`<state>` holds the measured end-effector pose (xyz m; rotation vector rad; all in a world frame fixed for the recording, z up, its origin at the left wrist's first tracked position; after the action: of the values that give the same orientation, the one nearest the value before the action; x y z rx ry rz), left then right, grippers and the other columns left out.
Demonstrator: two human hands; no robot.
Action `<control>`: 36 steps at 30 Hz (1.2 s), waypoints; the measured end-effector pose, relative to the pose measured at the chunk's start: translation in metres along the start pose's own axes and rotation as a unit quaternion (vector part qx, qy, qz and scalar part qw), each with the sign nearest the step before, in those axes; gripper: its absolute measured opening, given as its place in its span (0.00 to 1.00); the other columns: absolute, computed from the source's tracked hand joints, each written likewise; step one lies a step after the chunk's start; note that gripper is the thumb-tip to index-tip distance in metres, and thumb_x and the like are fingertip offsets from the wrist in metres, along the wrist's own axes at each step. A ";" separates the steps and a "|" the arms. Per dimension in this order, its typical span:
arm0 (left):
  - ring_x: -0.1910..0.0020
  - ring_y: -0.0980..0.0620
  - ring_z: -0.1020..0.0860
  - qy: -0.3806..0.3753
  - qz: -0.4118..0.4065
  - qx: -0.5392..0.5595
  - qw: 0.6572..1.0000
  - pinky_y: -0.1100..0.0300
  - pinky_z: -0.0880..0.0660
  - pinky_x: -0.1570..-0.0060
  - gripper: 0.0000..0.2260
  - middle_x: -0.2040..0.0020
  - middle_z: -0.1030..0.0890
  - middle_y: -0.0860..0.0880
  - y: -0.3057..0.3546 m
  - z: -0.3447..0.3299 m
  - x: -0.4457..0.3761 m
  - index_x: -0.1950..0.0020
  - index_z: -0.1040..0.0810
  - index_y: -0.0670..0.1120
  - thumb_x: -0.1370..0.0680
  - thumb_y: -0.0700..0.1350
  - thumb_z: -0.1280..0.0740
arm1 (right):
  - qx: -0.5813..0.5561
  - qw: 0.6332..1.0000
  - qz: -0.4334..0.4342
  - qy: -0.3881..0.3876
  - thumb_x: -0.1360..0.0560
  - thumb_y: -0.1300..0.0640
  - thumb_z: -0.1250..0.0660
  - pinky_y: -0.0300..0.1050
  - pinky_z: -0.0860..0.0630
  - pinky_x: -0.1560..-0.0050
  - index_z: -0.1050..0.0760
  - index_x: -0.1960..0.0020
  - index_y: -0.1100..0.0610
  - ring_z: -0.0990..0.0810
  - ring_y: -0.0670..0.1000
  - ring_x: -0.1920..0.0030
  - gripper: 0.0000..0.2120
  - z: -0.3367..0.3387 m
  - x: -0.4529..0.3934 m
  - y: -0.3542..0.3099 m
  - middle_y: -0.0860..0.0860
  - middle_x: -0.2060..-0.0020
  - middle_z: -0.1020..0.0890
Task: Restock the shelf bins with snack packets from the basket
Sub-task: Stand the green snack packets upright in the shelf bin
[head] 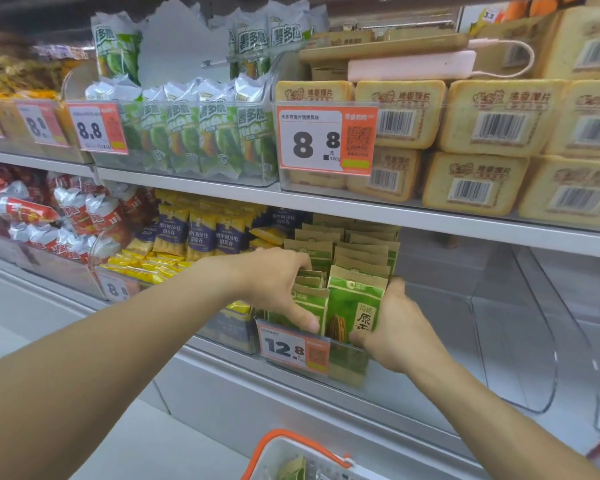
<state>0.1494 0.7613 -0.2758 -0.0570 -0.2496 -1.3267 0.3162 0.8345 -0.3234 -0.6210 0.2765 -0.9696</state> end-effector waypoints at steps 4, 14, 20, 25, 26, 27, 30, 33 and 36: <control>0.41 0.46 0.29 0.010 0.000 0.015 1.000 0.49 0.28 0.41 0.46 0.42 0.26 0.54 -0.004 0.005 -0.006 0.33 0.32 0.54 0.45 0.70 0.22 | -0.004 1.000 0.005 0.018 0.32 0.56 0.20 0.49 0.23 0.50 0.40 0.35 0.57 0.21 0.59 0.43 0.35 0.002 0.000 0.001 0.55 0.43 0.23; 0.40 0.49 0.25 0.093 -0.062 -0.146 0.983 0.51 0.38 0.36 0.43 0.40 0.20 0.52 0.005 0.012 0.000 0.30 0.30 0.50 0.37 0.74 0.31 | 0.010 1.000 0.019 0.018 0.24 0.58 0.28 0.44 0.32 0.61 0.46 0.33 0.59 0.24 0.56 0.54 0.30 -0.006 0.002 -0.004 0.56 0.36 0.35; 0.31 0.46 0.33 0.119 -0.030 -0.250 0.960 0.45 0.39 0.29 0.40 0.32 0.29 0.48 0.015 0.005 0.005 0.27 0.36 0.46 0.29 0.72 0.37 | 0.018 0.998 0.025 -0.064 0.18 0.55 0.38 0.47 0.30 0.54 0.58 0.24 0.62 0.22 0.58 0.46 0.35 -0.006 0.001 -0.007 0.60 0.31 0.34; 0.24 0.40 0.43 0.149 0.006 -0.193 0.970 0.44 0.51 0.23 0.40 0.24 0.40 0.40 0.031 -0.010 0.016 0.21 0.49 0.40 0.22 0.69 0.51 | 0.080 0.989 0.016 -0.122 0.19 0.57 0.40 0.46 0.28 0.56 0.73 0.23 0.63 0.24 0.55 0.52 0.44 -0.012 0.001 -0.008 0.59 0.37 0.25; 0.23 0.40 0.45 0.150 0.015 -0.169 0.974 0.44 0.52 0.23 0.40 0.23 0.42 0.39 0.031 -0.012 0.016 0.21 0.50 0.40 0.21 0.69 0.53 | 0.083 0.988 0.016 -0.126 0.19 0.58 0.39 0.46 0.27 0.55 0.73 0.23 0.64 0.24 0.55 0.51 0.44 -0.011 0.000 -0.008 0.58 0.38 0.24; 0.22 0.40 0.46 0.156 0.020 -0.156 0.975 0.44 0.52 0.23 0.40 0.22 0.44 0.39 0.030 -0.012 0.015 0.21 0.50 0.40 0.21 0.69 0.55 | 0.086 0.988 0.013 -0.132 0.19 0.57 0.39 0.46 0.26 0.54 0.71 0.22 0.64 0.23 0.55 0.49 0.43 -0.009 -0.002 -0.007 0.58 0.37 0.24; 0.22 0.42 0.45 0.187 0.016 -0.151 0.971 0.42 0.50 0.23 0.45 0.21 0.43 0.40 0.028 -0.012 0.013 0.21 0.46 0.42 0.27 0.72 0.63 | 0.086 0.987 -0.007 -0.138 0.20 0.59 0.37 0.46 0.25 0.46 0.59 0.20 0.62 0.24 0.57 0.38 0.39 -0.004 -0.008 -0.001 0.58 0.31 0.27; 0.21 0.46 0.46 0.220 0.015 -0.140 0.965 0.42 0.50 0.24 0.44 0.21 0.42 0.43 0.020 -0.011 0.008 0.21 0.45 0.43 0.26 0.71 0.63 | 0.055 0.989 -0.007 -0.138 0.21 0.61 0.37 0.44 0.27 0.51 0.61 0.20 0.61 0.23 0.55 0.42 0.40 -0.006 -0.010 0.000 0.57 0.32 0.27; 0.21 0.50 0.47 0.225 0.023 -0.118 0.967 0.42 0.51 0.23 0.43 0.20 0.43 0.45 0.015 -0.012 0.005 0.20 0.48 0.43 0.27 0.71 0.63 | 0.011 0.988 0.004 -0.152 0.21 0.60 0.37 0.48 0.21 0.46 0.62 0.20 0.60 0.22 0.52 0.47 0.41 -0.010 -0.012 0.003 0.55 0.40 0.22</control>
<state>0.1665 0.7580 -0.2852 0.0389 0.2940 -1.2812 0.3070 0.8419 -0.3342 -0.7365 -0.0033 -0.8554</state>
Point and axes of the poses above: each hand's wrist, its own x-axis away from the middle knuckle, its own z-axis out of the back of the hand, y = z × x, the point moved 6 cm from there along -x, towards the middle knuckle
